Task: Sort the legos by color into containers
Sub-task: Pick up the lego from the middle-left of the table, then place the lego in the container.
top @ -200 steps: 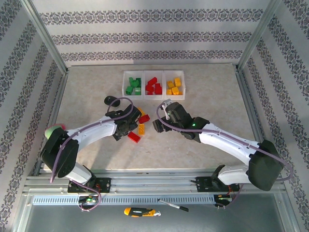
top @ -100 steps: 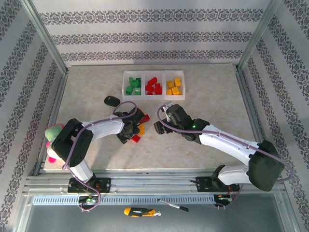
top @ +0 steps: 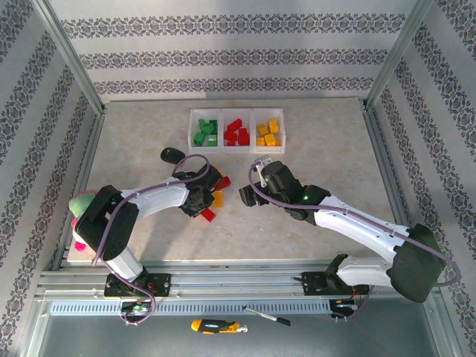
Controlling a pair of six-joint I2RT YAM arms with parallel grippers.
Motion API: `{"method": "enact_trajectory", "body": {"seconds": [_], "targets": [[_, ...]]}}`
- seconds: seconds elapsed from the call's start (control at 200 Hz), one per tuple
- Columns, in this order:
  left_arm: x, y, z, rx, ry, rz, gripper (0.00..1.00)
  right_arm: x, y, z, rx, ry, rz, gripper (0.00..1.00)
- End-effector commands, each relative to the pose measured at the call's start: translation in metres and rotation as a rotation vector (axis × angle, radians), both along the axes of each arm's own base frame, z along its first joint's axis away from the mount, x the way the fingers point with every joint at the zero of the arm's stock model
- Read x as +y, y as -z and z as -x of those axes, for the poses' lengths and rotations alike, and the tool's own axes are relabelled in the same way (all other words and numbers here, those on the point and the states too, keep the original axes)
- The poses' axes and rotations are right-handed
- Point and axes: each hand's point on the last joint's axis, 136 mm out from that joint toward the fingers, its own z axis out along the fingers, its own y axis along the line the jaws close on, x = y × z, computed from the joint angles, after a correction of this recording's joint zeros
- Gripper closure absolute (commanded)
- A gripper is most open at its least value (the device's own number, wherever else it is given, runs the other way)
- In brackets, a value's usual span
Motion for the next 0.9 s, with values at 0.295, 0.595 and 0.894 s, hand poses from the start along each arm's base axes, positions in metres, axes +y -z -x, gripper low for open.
{"method": "enact_trajectory", "body": {"seconds": [0.295,0.595,0.894], "targets": [[-0.039,-0.100,-0.115,-0.315,0.188,-0.045,0.75,-0.020,-0.012,-0.009,-0.055,0.086,-0.038,0.12],[-0.058,-0.114,-0.225,-0.388,0.234,-0.125,0.75,-0.037,-0.015,-0.014,-0.053,0.139,-0.072,0.12],[-0.068,-0.100,-0.294,-0.392,0.269,-0.192,0.73,-0.046,-0.012,-0.012,-0.039,0.161,-0.075,0.12]]}}
